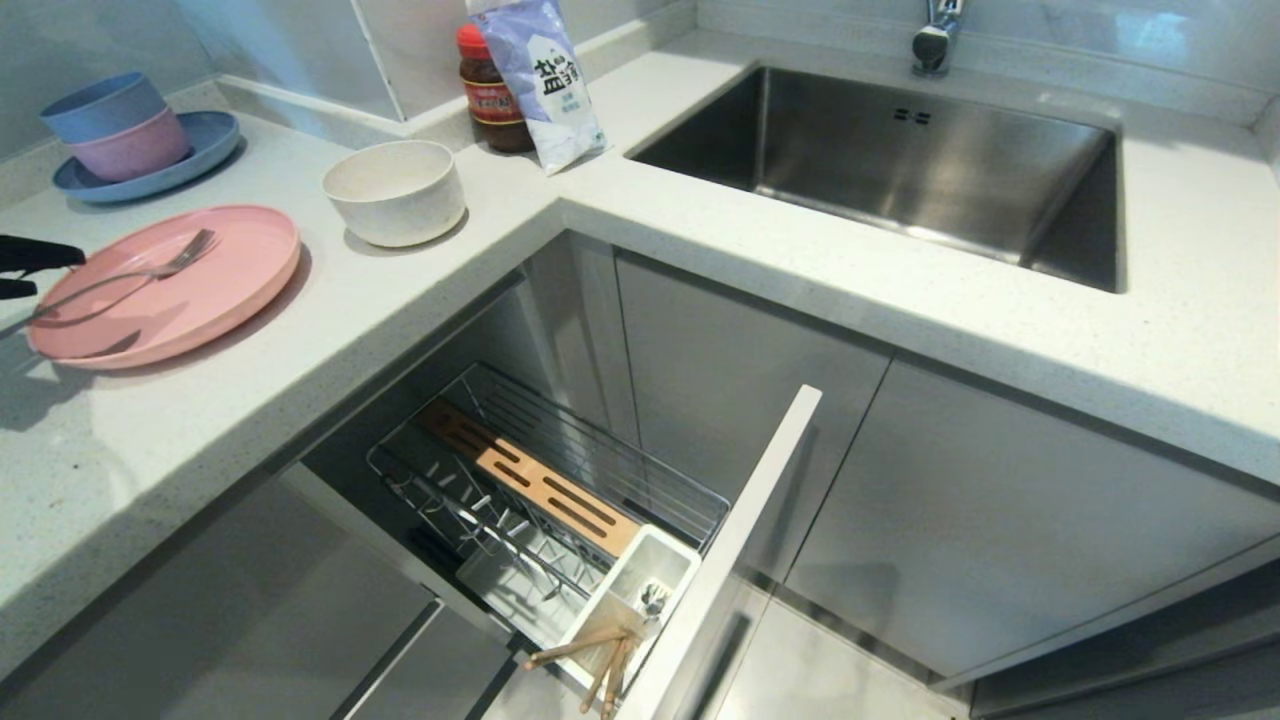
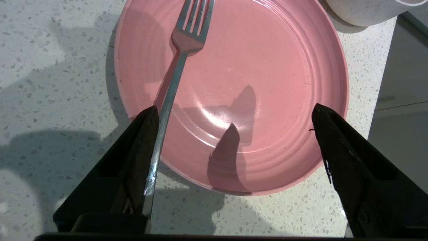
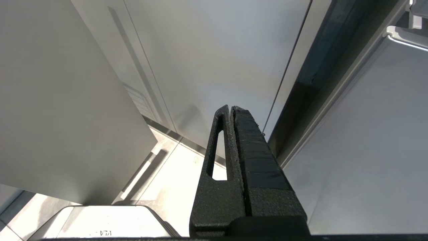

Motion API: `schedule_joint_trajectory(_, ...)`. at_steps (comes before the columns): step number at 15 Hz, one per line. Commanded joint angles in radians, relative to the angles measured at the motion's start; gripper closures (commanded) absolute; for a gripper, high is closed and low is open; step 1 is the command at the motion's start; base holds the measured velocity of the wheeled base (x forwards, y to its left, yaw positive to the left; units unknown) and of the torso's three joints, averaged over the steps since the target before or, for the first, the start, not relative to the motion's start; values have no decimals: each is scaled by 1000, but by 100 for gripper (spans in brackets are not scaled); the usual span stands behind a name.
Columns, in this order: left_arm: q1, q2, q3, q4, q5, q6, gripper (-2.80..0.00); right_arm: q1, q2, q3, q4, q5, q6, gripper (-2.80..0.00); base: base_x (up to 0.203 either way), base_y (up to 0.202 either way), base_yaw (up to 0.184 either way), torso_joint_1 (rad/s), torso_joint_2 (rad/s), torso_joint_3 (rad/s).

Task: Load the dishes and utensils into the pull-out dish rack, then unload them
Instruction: Pick up the fork and place it in the cupboard

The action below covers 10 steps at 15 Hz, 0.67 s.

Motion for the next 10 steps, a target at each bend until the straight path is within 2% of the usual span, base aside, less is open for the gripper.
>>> schedule_joint_trajectory(1,0,1,0,5,-6,2,-280,0,-3,2,0,0,0,0,0,0,0,0,0,0)
schedule_joint_trajectory(10,-31,27,3,7,-3,3,-280,0,-3,2,0,0,0,0,0,0,0,0,0,0)
